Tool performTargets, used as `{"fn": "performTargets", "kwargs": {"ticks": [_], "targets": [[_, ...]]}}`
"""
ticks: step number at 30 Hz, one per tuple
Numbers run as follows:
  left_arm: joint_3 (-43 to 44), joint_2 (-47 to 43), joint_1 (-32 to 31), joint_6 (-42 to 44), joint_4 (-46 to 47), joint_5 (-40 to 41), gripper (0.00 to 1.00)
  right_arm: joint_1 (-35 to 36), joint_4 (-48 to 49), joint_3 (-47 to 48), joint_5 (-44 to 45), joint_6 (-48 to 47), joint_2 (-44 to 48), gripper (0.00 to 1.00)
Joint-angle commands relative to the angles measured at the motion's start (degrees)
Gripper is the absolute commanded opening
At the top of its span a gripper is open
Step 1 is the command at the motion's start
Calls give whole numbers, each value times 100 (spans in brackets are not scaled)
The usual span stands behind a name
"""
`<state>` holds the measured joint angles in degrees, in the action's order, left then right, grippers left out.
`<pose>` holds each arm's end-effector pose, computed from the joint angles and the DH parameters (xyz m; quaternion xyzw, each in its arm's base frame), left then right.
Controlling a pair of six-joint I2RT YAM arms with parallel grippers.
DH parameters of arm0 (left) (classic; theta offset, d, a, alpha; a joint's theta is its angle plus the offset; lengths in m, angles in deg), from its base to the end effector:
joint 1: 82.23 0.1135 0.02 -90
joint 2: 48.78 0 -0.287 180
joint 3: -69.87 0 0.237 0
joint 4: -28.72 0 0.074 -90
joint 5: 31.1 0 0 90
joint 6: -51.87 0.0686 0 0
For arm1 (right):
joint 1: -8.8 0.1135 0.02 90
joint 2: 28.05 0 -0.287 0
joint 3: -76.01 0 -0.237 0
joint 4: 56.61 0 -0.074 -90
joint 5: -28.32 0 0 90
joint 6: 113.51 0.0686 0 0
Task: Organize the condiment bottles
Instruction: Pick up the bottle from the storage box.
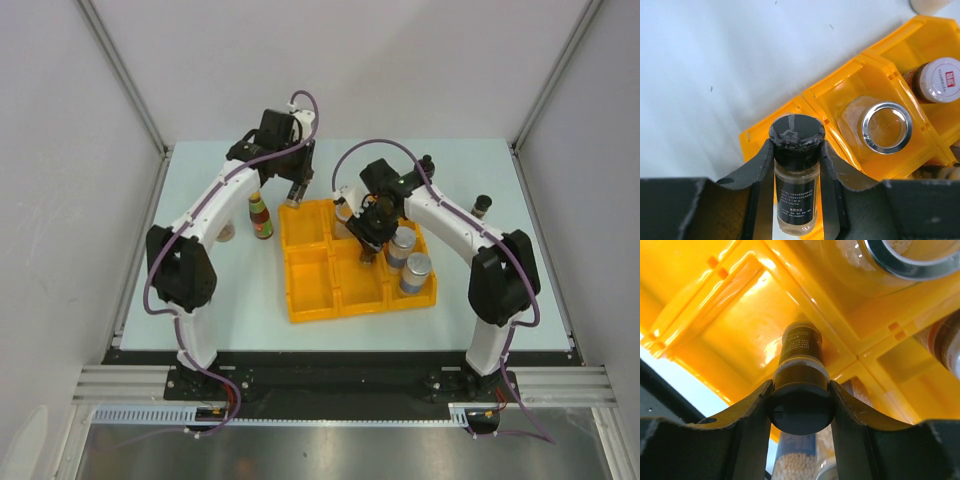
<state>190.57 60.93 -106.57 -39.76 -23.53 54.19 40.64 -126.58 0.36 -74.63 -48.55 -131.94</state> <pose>0.4136 -0.1933 0.3350 0.1958 0.8890 -0.1291 0.3933 0.3106 0.2110 0.2621 -0.4833 0.8502 0.1213 0.1698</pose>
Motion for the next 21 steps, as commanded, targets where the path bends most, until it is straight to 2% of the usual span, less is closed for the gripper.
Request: {"fn": "performTargets", "kwargs": {"ticks": [1,8,12,14,18,21], "targets": [[-92,-520,26,-4,506,5,0,94,301,-74,381,78,-201,17],[-706,-1048,26,75,735,-4,0,349,495,-215,723,96,-447,21],[-883,-1259,26,128,770,-4,0,429,530,-241,864,104,-421,34],[-927,-1320,34,145,753,23,0,464,477,-241,873,104,-368,38],[-971,-1391,34,154,779,49,0,534,389,-241,847,87,-228,60],[-971,-1426,26,145,761,14,0,552,337,-241,820,78,-148,70]]}}
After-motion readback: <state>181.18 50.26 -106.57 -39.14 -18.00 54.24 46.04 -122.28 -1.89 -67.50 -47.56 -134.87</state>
